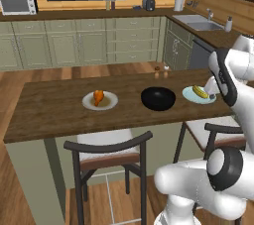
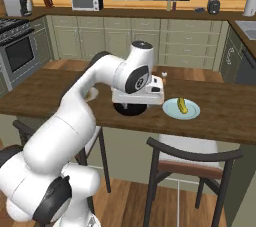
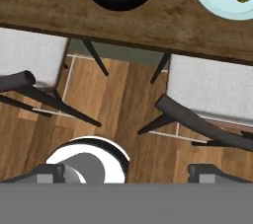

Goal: Pick the chicken drumstick and cucumber from their plates and place them in the bowl. Then put the bowl in the fridge.

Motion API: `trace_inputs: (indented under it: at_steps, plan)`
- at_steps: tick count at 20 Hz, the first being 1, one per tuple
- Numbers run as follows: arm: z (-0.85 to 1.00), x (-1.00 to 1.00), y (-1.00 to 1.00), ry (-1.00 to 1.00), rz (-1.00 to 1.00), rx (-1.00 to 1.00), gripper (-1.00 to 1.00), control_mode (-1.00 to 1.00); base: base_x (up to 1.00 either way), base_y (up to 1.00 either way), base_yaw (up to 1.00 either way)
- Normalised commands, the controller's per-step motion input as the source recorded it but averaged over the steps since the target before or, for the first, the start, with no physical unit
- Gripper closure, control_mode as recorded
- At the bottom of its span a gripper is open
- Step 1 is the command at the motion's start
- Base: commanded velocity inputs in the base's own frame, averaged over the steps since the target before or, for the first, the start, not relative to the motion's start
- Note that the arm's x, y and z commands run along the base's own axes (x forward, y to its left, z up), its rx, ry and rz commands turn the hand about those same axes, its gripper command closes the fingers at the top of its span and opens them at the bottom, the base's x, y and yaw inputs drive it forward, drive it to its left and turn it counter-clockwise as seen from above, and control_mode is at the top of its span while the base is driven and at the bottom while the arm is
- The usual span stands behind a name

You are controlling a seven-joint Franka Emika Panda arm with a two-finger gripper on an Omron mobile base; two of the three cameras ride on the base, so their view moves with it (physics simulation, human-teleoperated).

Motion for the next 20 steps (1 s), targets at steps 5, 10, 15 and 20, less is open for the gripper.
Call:
trace_inputs:
  at_steps: [5, 10, 15, 20]
  plan:
    - [-0.14, 0.72, -0.76, 0.01, 0.11, 0.0, -1.0, -1.0, 0.0, 0.0, 0.0]
    - [-0.34, 0.78, -0.3, 0.0, 0.01, 0.0, -1.0, -1.0, 0.0, 0.0, 0.0]
    - [-0.42, 0.68, -0.18, 0.0, -0.01, 0.0, -1.0, -1.0, 0.0, 0.0, 0.0]
    - [-0.29, 0.53, -0.09, 0.0, -0.11, 0.0, -1.0, -1.0, 0.0, 0.0, 0.0]
